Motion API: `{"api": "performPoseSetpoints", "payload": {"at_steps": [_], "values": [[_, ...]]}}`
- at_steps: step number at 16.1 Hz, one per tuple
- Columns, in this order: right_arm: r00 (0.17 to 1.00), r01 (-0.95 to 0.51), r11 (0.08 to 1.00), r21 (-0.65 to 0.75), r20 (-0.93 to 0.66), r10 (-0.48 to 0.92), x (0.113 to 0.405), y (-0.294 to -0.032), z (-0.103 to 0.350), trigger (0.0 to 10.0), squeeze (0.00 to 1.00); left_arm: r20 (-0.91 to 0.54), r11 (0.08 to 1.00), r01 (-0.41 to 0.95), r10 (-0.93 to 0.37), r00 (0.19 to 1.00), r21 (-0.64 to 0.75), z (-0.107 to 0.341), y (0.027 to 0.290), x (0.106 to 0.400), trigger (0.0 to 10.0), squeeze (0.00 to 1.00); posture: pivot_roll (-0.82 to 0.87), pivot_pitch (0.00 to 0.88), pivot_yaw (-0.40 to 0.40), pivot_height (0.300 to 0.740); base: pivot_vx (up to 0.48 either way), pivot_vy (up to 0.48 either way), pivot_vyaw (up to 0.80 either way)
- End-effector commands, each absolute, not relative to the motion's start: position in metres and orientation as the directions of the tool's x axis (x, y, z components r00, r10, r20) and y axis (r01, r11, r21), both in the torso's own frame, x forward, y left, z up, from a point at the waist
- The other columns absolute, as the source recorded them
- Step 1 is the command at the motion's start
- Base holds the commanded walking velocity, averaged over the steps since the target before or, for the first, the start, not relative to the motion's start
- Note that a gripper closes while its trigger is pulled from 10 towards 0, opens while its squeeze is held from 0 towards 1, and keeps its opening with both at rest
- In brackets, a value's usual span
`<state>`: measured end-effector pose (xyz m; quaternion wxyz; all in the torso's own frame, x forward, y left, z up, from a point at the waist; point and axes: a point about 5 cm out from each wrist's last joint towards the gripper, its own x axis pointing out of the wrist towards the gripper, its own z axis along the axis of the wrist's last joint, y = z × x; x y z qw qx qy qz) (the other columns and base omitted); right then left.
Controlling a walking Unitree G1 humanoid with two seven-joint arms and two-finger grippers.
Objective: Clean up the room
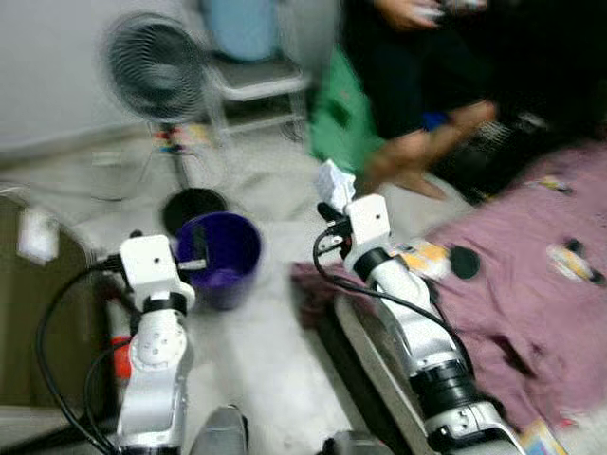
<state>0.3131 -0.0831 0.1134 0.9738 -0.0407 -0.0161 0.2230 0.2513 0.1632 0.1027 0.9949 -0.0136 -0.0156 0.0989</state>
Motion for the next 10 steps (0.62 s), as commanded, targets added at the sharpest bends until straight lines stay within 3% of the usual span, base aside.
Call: {"api": "performPoseSetpoints", "payload": {"at_steps": [1,4,8,10], "values": [[0.907,-0.419,0.904,-0.09,0.006,0.421,0.3143,-0.0891,0.1117,10.0,0.0,0.035,0.982,-0.184,0.185,0.982,-0.032,0.1037,0.1592,0.2512,10.0,0.0,0.01,0.064,-0.097,0.74,0.0,0.0,0.8],[0.904,-0.425,0.901,-0.088,0.008,0.427,0.3149,-0.0875,0.1122,10.0,0.0,0.037,0.981,-0.189,0.191,0.981,-0.034,0.104,0.1597,0.2509,10.0,0.0,0.01,0.064,-0.097,0.74,0.0,0.0,0.62],[0.897,-0.439,0.894,-0.093,0.02,0.442,0.3167,-0.0829,0.1154,10.0,0.0,0.05,0.984,-0.168,0.171,0.984,-0.049,0.1062,0.1592,0.2522,10.0,0.0,0.01,0.08,-0.096,0.74,0.0,0.0,0.0],[0.894,-0.444,0.891,-0.098,0.027,0.448,0.3161,-0.0819,0.1163,10.0,0.0,0.05,0.984,-0.169,0.172,0.984,-0.049,0.1058,0.1592,0.2519,10.0,0.0,0.01,0.08,-0.096,0.74,0.0,0.0,0.8]]}}
